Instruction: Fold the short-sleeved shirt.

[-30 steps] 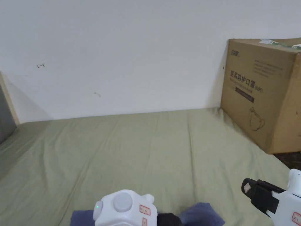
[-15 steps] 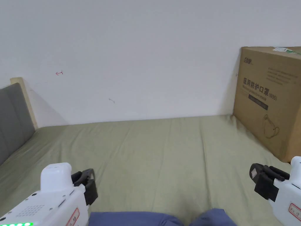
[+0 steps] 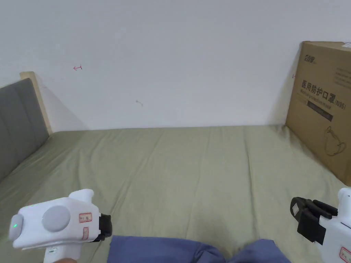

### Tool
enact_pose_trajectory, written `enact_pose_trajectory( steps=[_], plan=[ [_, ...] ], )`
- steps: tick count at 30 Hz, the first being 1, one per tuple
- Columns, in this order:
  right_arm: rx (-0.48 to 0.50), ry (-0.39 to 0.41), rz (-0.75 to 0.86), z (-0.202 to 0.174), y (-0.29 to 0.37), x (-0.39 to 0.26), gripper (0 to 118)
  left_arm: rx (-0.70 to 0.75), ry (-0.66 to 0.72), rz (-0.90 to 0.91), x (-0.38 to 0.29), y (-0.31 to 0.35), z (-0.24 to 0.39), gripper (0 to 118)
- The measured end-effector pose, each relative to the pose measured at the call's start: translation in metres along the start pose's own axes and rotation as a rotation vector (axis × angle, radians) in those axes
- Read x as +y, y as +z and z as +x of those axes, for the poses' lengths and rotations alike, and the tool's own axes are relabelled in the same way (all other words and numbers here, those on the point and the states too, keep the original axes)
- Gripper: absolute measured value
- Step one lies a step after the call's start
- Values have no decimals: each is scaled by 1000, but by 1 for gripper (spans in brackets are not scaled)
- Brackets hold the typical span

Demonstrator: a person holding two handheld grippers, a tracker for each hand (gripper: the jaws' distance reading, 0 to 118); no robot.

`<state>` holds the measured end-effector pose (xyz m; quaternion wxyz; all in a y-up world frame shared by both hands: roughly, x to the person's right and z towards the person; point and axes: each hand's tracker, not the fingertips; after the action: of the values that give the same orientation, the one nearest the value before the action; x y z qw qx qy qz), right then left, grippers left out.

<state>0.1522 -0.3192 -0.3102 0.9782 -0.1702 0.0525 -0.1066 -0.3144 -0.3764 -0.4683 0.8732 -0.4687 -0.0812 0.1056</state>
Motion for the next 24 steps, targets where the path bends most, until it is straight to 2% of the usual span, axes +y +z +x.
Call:
enact_pose_trajectory(
  steps=[3,4,6,7,8,9,11,12,14,15,16,17,18,19,20,21,22,23,24],
  plan=[
    [-18,7,-35,7,-13,-8,0,63,-1,-101,12,-60,-18,2],
    [-25,6,-49,11,-17,-11,0,112,-18,-140,15,-79,-23,19],
    [-42,2,-81,17,-27,-16,0,137,-34,-220,15,-112,-30,40],
    [-49,0,-97,21,-32,-19,0,131,-36,-199,10,-122,-30,53],
    [-56,-3,-106,23,-36,-22,0,130,-40,-211,10,-133,-30,92],
    [-64,-8,-118,27,-41,-25,0,117,-41,-233,8,-144,-30,113],
    [-80,-21,-142,34,-53,-28,0,53,-32,-246,-4,-161,-29,110],
    [-83,-32,-155,38,-60,-31,0,72,-44,-253,-10,-166,-22,110],
    [-97,-54,-199,49,-78,-33,0,162,-189,-186,-20,-154,-3,110],
    [-102,-67,-237,55,-88,-34,0,168,-229,-160,-25,-147,2,112],
    [-99,-80,-296,63,-100,-35,0,206,-266,-141,-28,-135,10,109],
    [-82,-97,-347,71,-113,-36,0,165,-276,-107,-31,-122,14,99],
    [-44,-128,-393,77,-124,-37,0,110,-255,-87,-33,-113,15,74],
    [-26,-165,-448,83,-138,-37,0,31,-211,-71,-38,-96,10,43],
    [-37,-201,-499,89,-151,-38,0,-11,-170,-60,-42,-84,10,5],
    [-54,-216,-556,93,-166,-40,0,-22,-160,-49,-44,-74,10,0],
    [-73,-204,-654,96,-186,-45,18,-12,-165,-34,-46,-62,10,0],
    [-96,-178,-753,100,-206,-54,56,-9,-173,-16,-45,-53,2,0],
    [-123,-158,-755,102,-216,-60,105,-13,-179,-5,-46,-44,2,0]
  ],
)
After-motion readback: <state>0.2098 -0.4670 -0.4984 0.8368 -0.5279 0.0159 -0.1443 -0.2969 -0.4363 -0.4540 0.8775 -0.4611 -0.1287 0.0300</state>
